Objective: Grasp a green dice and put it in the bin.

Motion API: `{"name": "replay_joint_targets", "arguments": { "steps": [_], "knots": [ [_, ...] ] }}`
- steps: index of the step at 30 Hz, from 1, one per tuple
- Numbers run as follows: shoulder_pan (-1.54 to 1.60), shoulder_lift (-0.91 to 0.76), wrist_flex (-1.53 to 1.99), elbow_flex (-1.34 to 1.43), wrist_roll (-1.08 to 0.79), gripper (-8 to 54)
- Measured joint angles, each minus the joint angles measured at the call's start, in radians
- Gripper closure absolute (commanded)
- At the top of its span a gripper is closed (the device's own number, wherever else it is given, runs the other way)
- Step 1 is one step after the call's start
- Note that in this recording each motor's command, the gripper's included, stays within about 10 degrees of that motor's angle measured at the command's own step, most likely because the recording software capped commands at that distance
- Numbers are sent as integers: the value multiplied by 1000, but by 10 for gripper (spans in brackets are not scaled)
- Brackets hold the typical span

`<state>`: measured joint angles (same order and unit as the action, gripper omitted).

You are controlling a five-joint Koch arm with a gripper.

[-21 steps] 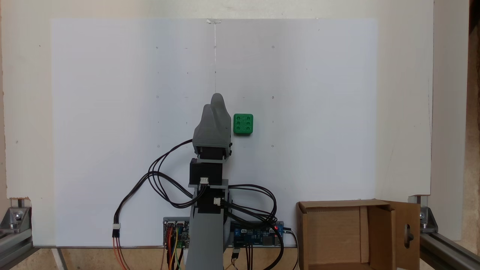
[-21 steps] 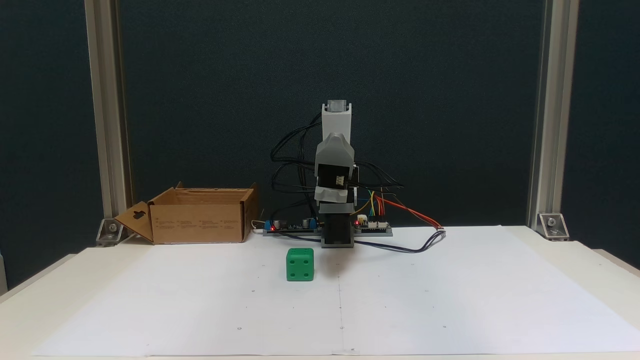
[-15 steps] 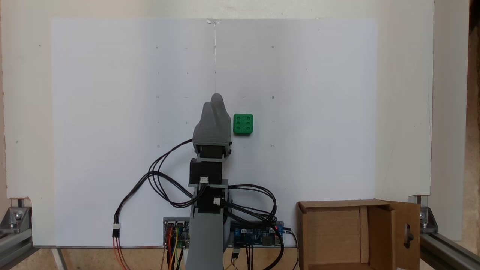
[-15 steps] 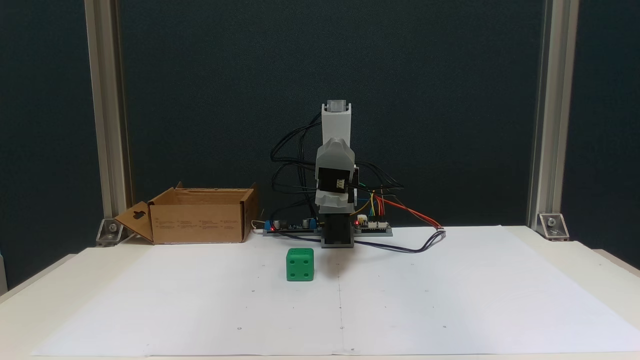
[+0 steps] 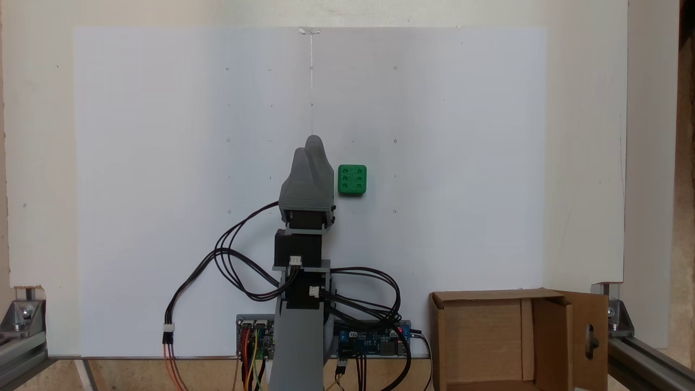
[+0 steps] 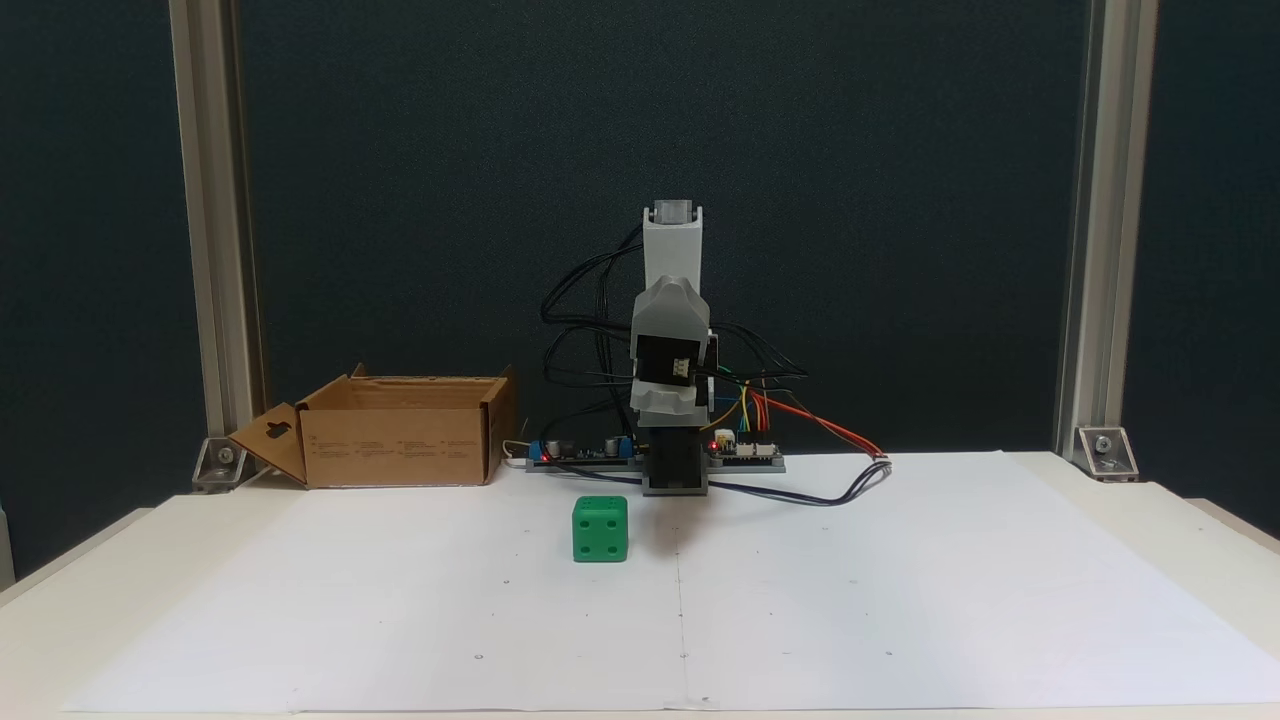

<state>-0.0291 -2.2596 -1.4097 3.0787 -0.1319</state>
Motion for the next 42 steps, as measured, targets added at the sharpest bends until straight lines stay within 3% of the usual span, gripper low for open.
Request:
{"name": "replay_joint_targets", "arguments": {
  "steps": [27,42],
  "knots": [
    [0,0,87,0,0,15],
    [-58,0,1042,-483,0,18]
  ]
}}
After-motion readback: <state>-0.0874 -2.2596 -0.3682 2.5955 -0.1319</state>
